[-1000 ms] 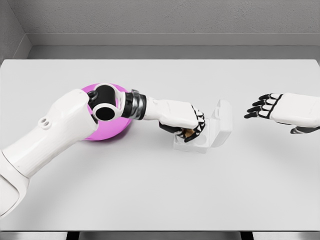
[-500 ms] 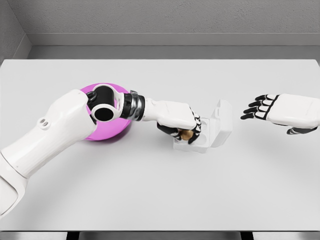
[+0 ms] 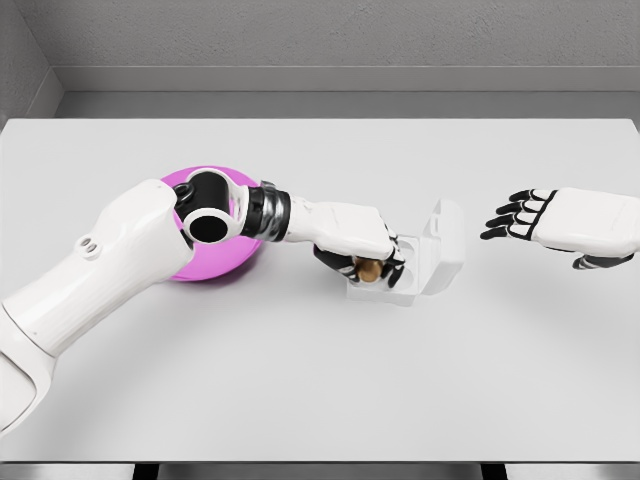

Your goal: Pack egg into the box and close the box lid

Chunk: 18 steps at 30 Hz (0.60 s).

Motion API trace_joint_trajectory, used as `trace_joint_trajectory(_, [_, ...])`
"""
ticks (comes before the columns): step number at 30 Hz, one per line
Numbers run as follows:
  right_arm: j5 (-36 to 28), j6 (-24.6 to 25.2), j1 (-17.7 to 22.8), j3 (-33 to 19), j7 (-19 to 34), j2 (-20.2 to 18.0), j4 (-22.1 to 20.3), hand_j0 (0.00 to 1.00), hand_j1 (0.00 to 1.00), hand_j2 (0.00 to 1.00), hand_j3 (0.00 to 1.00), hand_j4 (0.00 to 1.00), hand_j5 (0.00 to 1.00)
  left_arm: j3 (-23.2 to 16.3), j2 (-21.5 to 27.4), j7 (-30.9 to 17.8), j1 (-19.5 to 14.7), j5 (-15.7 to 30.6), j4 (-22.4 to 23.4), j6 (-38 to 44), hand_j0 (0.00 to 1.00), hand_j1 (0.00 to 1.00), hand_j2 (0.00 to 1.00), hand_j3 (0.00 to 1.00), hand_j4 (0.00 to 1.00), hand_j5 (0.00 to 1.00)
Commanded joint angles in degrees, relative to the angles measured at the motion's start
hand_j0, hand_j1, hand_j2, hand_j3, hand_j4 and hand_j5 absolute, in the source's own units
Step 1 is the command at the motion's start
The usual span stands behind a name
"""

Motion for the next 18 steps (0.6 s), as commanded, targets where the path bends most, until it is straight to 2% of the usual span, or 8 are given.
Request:
trace_joint_trajectory(1, [-0.24, 0.15, 0.00, -0.01, -0.02, -0.07, -0.01, 1.00, 1.00, 1.00, 1.00, 1.00, 1.00, 0.08, 0.01, 0.01, 0.00, 0.32, -0.01, 0.22, 0.59, 0.59, 0.59, 0.59, 0.59, 0.59])
trace_joint_trajectory(12, [-0.24, 0.15, 0.00, -0.01, -0.02, 0.28, -0.01, 1.00, 1.00, 1.00, 1.00, 1.00, 1.00, 0.08, -0.34, 0.10, -0.09, 0.33, 0.78, 0.22, 0.70, 0.70, 0.70, 0.70, 0.70, 0.70])
trace_joint_trajectory(18, [-0.24, 0.15, 0.00, -0.01, -0.02, 0.28, -0.01, 1.00, 1.00, 1.00, 1.00, 1.00, 1.00, 0.08, 0.01, 0.10, -0.09, 0.50, 0.78, 0.22, 0.86, 0.86, 0.86, 0.86, 0.86, 0.86])
